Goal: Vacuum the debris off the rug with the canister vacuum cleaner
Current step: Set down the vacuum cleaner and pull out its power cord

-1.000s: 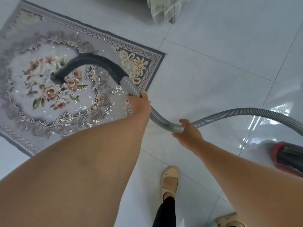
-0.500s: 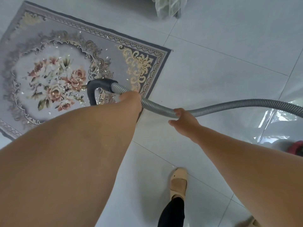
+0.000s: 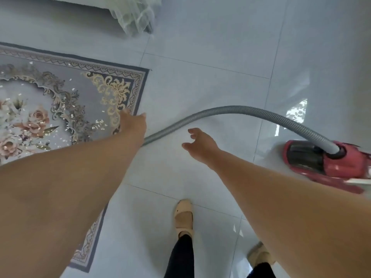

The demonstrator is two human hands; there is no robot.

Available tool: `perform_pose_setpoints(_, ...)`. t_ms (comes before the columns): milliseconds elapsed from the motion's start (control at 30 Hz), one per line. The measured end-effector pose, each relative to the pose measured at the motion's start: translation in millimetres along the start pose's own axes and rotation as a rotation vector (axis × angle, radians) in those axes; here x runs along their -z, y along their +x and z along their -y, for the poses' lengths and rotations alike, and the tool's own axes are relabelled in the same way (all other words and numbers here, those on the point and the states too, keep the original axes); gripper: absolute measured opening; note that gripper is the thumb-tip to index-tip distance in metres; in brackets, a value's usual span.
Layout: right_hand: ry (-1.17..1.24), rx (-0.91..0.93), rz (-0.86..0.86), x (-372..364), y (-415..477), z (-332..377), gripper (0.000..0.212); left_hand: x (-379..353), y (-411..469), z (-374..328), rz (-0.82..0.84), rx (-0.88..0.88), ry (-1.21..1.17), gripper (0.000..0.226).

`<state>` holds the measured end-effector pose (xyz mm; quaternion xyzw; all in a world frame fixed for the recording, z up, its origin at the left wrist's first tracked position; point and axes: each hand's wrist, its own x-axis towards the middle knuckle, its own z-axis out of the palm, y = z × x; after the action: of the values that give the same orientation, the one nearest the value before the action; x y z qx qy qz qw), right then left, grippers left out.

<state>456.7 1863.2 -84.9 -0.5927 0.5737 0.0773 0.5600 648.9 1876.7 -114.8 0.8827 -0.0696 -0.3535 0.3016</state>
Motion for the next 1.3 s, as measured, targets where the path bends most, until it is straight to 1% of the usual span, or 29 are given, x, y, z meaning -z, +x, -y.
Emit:
perform_pose_setpoints(100, 0.056, -0.028, -0.046, 36, -19, -31, 0.055, -46, -46, -19, 0.057, -0.09, 0.004, 0.049)
perform_pose_setpoints(200, 0.131, -0.092, -0.115, 82, -44, -75, 0.053, -103, -99, -27, 0.238, -0.17, 0.095, 0.035)
perform_pose_setpoints(300, 0.186, -0.147, -0.177, 126, -67, -127, 0.051, -158, -161, -34, 0.361, -0.263, 0.151, 0.016)
perform_pose_setpoints(367, 0.216, -0.183, -0.223, 155, -82, -164, 0.05, -196, -202, -35, 0.445, -0.284, 0.175, 0.011)
perform_pose_setpoints(567, 0.347, -0.274, -0.313, 230, -124, -266, 0.043, -287, -308, -41, 0.634, -0.375, 0.319, 0.012)
perform_pose_setpoints(667, 0.405, -0.301, -0.347, 259, -145, -312, 0.043, -325, -350, -41, 0.707, -0.415, 0.431, 0.01)
perform_pose_setpoints(733, 0.461, -0.326, -0.369, 282, -159, -346, 0.04, -355, -379, -40, 0.754, -0.457, 0.528, 0.009)
perform_pose_setpoints(900, 0.575, -0.384, -0.385, 322, -180, -414, 0.022, -415, -433, -40, 0.837, -0.536, 0.673, 0.005)
perform_pose_setpoints(967, 0.64, -0.438, -0.422, 333, -183, -432, 0.008, -435, -444, -40, 0.854, -0.534, 0.686, 0.005)
perform_pose_setpoints(1033, 0.708, -0.484, -0.439, 344, -185, -449, 0.013, -456, -456, -41, 0.878, -0.538, 0.714, 0.006)
perform_pose_setpoints(1067, 0.734, -0.497, -0.44, 352, -185, -460, 0.01, -471, -462, -43, 0.894, -0.544, 0.732, 0.005)
perform_pose_setpoints(1100, 0.748, -0.492, -0.439, 355, -184, -465, 0.014, -478, -465, -44, 0.903, -0.543, 0.746, 0.004)
perform_pose_setpoints(1167, 0.797, -0.499, -0.435, 369, -180, -479, 0.03, -502, -469, -49, 0.912, -0.555, 0.781, 0.005)
perform_pose_setpoints(1233, 0.812, -0.52, -0.449, 384, -177, -490, 0.031, -523, -475, -55, 0.913, -0.568, 0.812, 0.006)
perform_pose_setpoints(1300, 0.829, -0.552, -0.459, 399, -172, -504, 0.031, -548, -481, -61, 0.912, -0.612, 0.856, 0.013)
